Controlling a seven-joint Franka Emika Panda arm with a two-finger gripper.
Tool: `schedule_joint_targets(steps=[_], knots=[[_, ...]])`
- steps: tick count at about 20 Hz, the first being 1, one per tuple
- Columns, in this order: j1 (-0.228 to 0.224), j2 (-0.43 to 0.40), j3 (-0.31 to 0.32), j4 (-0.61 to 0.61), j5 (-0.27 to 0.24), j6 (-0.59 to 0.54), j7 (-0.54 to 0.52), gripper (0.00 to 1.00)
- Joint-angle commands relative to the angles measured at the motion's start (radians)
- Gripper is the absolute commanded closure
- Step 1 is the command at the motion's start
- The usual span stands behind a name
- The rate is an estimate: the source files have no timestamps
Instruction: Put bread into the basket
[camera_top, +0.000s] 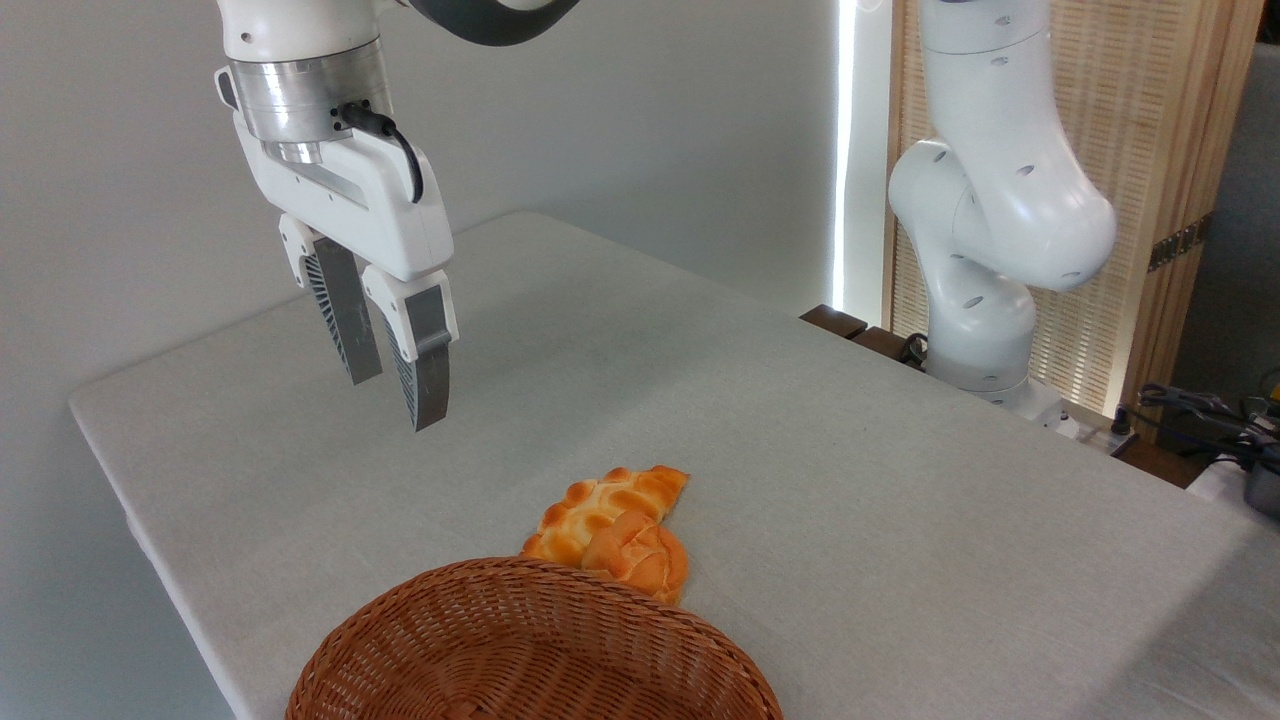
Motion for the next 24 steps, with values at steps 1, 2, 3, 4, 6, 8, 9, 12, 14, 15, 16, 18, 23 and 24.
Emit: schedule_joint_targets(steps=[1, 2, 3, 4, 6, 8, 9, 12, 14, 15, 16, 18, 23, 24], knots=[[-0.001, -0.001, 0.014, 0.013, -0.002, -0.009, -0.017, 0.0], [-0.003, -0.001, 0.024, 0.013, -0.002, -0.009, -0.015, 0.0], [-0.003, -0.001, 0.028, 0.013, -0.002, -0.009, -0.012, 0.0], [-0.003, -0.003, 0.028, 0.013, -0.004, -0.009, -0.011, 0.0], [-0.001, -0.003, 0.028, 0.013, -0.004, -0.009, -0.011, 0.0], [-0.003, -0.003, 0.03, 0.013, -0.004, -0.009, -0.009, 0.0], [-0.001, -0.003, 0.03, 0.013, -0.004, -0.009, -0.009, 0.0], [-0.001, -0.003, 0.03, 0.013, -0.004, -0.009, -0.011, 0.0], [-0.001, -0.003, 0.03, 0.013, -0.004, -0.009, -0.009, 0.0], [-0.001, -0.003, 0.03, 0.013, -0.004, -0.009, -0.009, 0.0], [-0.001, -0.003, 0.03, 0.013, -0.004, -0.009, -0.014, 0.0], [-0.003, -0.003, 0.03, 0.013, -0.004, -0.009, -0.015, 0.0], [-0.003, -0.003, 0.028, 0.013, -0.004, -0.009, -0.02, 0.0], [-0.003, -0.003, 0.028, 0.013, -0.004, -0.009, -0.02, 0.0]])
